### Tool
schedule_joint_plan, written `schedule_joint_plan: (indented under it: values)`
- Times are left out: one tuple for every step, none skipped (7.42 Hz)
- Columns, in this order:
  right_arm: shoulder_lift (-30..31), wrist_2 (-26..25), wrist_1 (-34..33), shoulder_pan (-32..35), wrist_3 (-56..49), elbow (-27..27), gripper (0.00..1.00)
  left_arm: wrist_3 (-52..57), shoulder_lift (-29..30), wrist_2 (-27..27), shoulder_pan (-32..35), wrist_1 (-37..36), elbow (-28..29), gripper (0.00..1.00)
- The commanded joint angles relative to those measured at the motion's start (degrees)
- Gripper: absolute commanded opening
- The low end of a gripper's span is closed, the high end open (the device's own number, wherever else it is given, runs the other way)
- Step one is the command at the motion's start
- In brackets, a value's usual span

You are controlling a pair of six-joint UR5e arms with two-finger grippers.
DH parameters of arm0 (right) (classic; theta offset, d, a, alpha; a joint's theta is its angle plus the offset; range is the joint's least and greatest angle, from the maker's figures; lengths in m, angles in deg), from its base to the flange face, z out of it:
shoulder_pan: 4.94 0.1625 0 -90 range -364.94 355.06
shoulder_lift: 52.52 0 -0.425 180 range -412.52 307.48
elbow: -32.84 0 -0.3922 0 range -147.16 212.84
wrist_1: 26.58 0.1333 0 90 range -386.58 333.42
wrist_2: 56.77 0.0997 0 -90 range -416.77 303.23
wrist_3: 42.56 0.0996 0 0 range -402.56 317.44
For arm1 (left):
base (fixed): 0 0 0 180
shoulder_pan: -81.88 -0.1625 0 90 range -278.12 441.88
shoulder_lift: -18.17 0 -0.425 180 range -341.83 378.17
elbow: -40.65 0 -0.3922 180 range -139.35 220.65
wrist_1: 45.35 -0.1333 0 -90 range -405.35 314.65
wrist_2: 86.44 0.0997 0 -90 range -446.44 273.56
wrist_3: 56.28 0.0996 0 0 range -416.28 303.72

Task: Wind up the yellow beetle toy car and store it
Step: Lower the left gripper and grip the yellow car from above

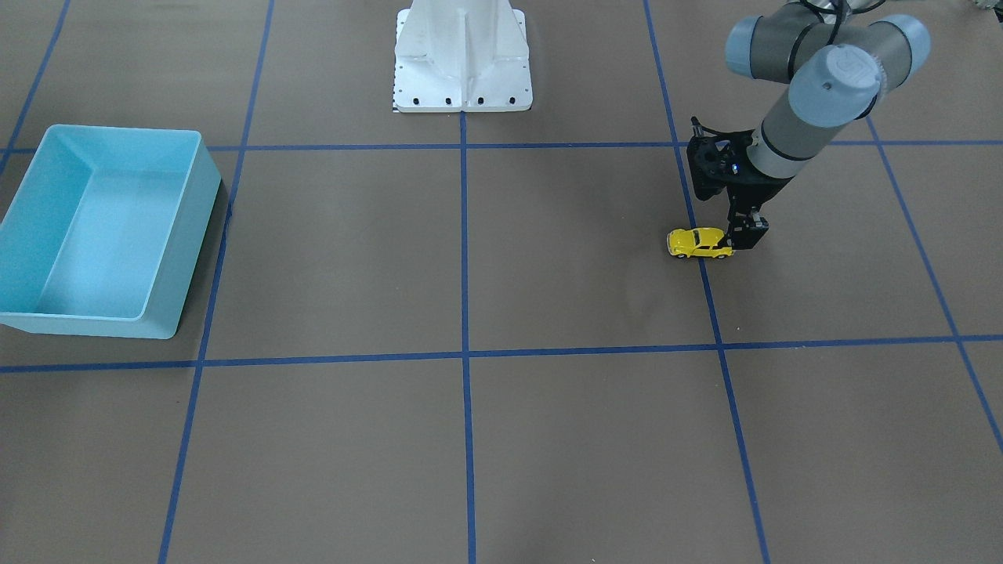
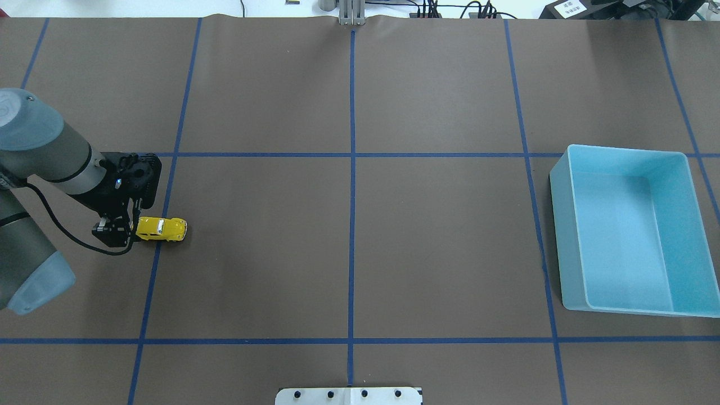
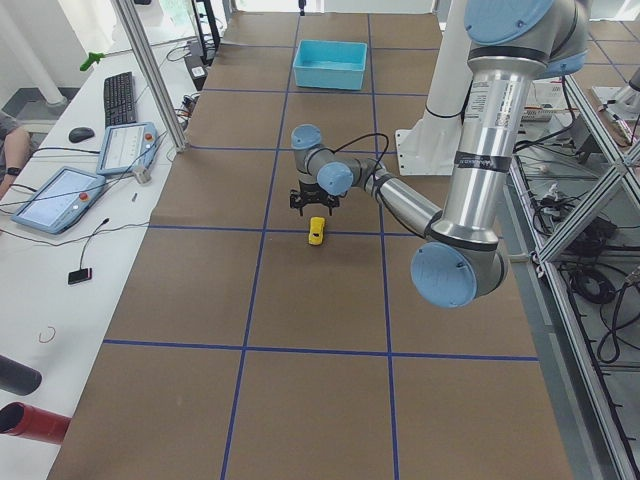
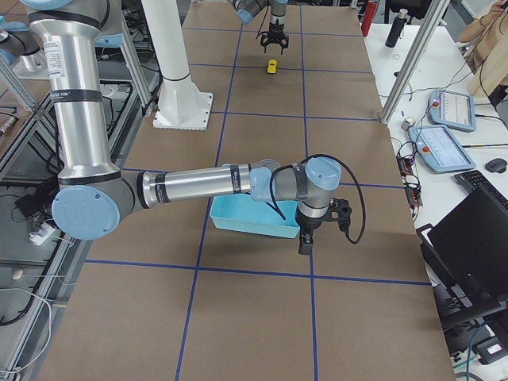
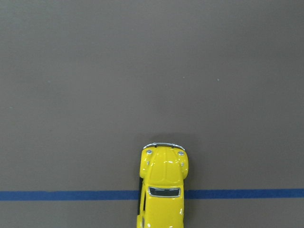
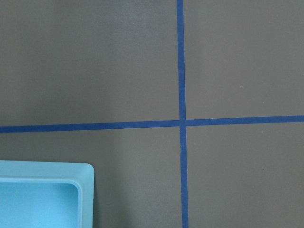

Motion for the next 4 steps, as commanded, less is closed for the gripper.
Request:
schedule_joint_plan:
  values:
    - [0.00, 0.00, 0.00, 0.00, 0.00, -0.03, 1.00, -0.82, 0.64, 0.00, -0.47, 2.01, 2.78, 1.00]
    - [0.00, 0.00, 0.00, 0.08, 0.00, -0.03, 1.00, -1.00, 0.64, 0.00, -0.56, 4.72, 4.97, 1.00]
    - [0.00, 0.00, 0.00, 0.00, 0.00, -0.03, 1.00, -1.09, 0.73, 0.00, -0.56, 6.66, 6.38, 1.00]
    - [0.00, 0.00, 0.00, 0.08, 0.00, -0.03, 1.00, -2.65, 0.73, 0.00, -0.56, 7.73, 6.75, 1.00]
